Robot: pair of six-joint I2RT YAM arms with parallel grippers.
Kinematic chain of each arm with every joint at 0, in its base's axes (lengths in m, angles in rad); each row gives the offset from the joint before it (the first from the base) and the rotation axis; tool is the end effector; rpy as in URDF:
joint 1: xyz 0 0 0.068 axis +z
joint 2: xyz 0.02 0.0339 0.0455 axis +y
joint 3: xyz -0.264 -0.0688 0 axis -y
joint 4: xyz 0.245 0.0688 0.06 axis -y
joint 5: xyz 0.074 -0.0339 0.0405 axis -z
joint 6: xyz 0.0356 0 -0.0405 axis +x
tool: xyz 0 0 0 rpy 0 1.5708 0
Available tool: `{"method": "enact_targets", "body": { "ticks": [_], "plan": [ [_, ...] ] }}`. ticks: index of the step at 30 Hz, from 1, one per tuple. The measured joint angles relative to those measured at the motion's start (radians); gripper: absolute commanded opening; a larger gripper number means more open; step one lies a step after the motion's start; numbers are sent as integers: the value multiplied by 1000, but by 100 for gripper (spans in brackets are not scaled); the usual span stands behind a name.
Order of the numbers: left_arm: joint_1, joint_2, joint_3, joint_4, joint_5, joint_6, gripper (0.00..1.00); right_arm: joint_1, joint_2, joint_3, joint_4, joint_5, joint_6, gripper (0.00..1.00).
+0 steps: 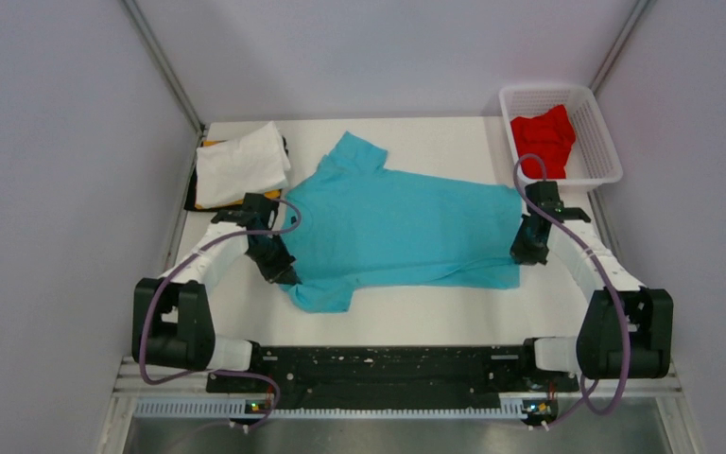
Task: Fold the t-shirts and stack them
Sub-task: Flatten out the tshirt
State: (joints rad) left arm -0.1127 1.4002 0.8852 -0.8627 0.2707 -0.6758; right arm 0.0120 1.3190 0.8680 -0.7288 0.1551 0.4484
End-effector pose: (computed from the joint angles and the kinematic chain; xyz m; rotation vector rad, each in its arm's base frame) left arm 0.2362 -0.0363 0.1989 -0.8030 2.9201 -0.4934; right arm 0.2425 -0.0026 0.2155 0.6309 2.6515 -0.0830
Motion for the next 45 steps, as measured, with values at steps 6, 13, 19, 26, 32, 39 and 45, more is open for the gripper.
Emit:
{"method": "enact_targets", "body": {
  "ticks": [6, 13, 19, 26, 32, 39, 45],
  "plan": [
    [0, -80, -73, -129, 2, -18, 4, 0, -78, -44, -140, 1, 72, 3],
    [0, -172, -124, -259, 1, -61, 63, 0, -156, -80, -294, 27, 159, 28],
    [0, -195, -126, -388, -10, -58, 99, -1, -166, -122, -377, 35, 190, 74],
    [-11, -119, 135, -256, 5, -39, 99, -2, -207, -24, -232, -56, 116, 99],
    [-83, 170, 306, 32, 18, -7, 99, 87, -122, -18, 105, -127, 16, 99],
    [-117, 530, 505, 172, -4, 38, 99, 117, 156, -7, 427, -134, -23, 99],
    [-114, 728, 754, 99, -5, 70, 99, 119, 389, 116, 529, -129, -42, 99]
  ]
}}
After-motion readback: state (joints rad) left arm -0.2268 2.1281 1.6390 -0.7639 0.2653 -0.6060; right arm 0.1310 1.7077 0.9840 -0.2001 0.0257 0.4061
